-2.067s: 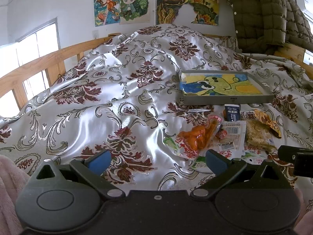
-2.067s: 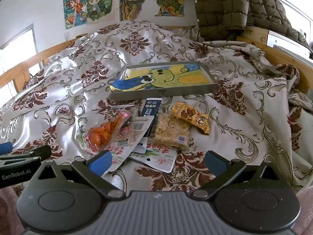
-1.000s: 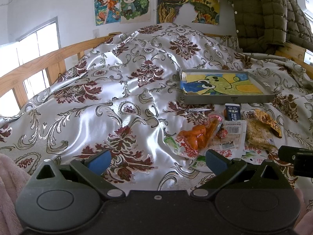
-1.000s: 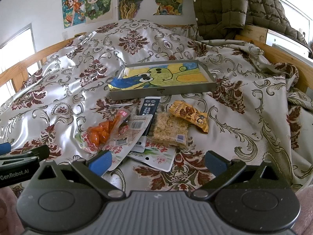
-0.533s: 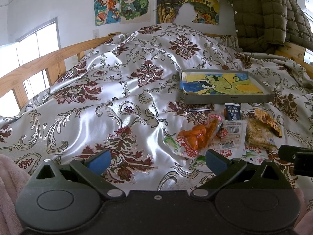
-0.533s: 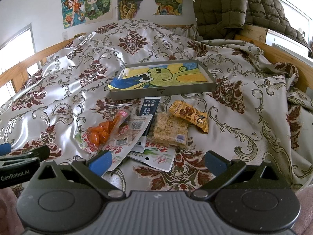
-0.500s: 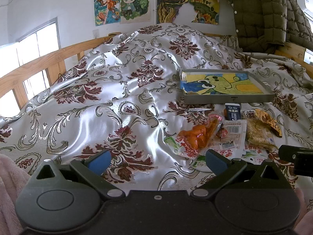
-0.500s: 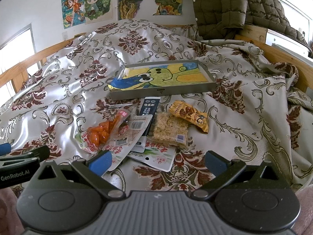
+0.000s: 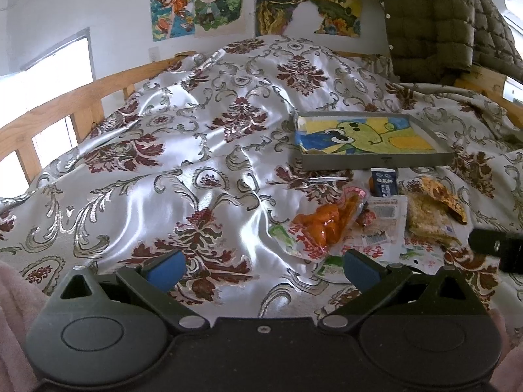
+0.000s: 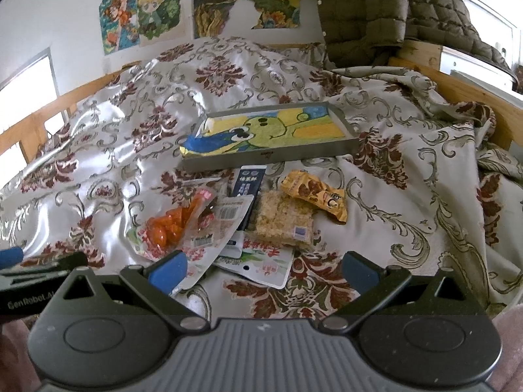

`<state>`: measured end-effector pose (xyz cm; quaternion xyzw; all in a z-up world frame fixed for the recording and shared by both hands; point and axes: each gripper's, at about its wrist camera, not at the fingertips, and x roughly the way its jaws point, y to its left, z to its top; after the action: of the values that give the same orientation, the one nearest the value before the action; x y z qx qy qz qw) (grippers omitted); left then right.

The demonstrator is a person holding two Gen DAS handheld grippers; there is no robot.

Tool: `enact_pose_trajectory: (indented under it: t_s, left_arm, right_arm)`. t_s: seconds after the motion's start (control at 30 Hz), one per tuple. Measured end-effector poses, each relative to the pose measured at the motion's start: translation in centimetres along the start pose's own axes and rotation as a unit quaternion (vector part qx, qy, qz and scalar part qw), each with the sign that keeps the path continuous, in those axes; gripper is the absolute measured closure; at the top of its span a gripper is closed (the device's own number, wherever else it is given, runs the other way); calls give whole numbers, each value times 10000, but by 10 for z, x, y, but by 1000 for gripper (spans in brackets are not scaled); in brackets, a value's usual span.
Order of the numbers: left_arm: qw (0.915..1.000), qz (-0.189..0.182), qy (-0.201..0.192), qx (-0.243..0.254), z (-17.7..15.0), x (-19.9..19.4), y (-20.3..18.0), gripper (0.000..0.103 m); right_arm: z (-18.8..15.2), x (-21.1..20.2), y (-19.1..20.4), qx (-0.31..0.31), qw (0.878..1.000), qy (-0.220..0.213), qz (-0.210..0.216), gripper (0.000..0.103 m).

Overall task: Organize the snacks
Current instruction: 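Move the left tool down toward the orange spicy-strip bag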

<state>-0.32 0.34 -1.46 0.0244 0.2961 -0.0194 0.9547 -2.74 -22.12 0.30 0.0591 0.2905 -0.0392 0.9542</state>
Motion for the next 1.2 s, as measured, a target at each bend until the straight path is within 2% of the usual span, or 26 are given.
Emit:
enact_pose_trajectory:
  t_s: [0.2,0.4,0.57,0.67,0.77,0.9,1.03,1.13,1.2]
  left_arm:
    - [9992,-335,159,124,18,1,-1,1]
    - [9968,-662,283,360,37,8,1,1]
    - [9905,-1045,415,787,62,23,0,1]
    - [9806,-1536,779,935,77,43,6,1]
    - [9717,-1752,1043,1191,88,64,11,1]
    - [9642,-1755,934,1754,94,89,12,1]
    - [9580,-1817,899,2029,96,116,10,1]
    - [9553,-1891,701,2164,95,130,3,1]
    - [9498,-1978,546,2363,90,136,-4,1]
  right_arm:
    - [11,-8,-18,456,9979,-216,409,0]
    - [32,-3,-45,942,9879,-214,1217,0]
    - [56,8,-52,575,9888,-308,1341,0]
    - [66,22,-49,181,9884,-135,1503,0]
    - [71,37,-46,-15,9856,-110,1689,0]
    - [75,58,-44,-75,9821,-32,1883,0]
    - [77,83,-39,-405,9852,77,1662,0]
    - [76,100,-30,-787,9843,178,1571,0]
    - [73,109,-21,-1135,9822,170,1490,0]
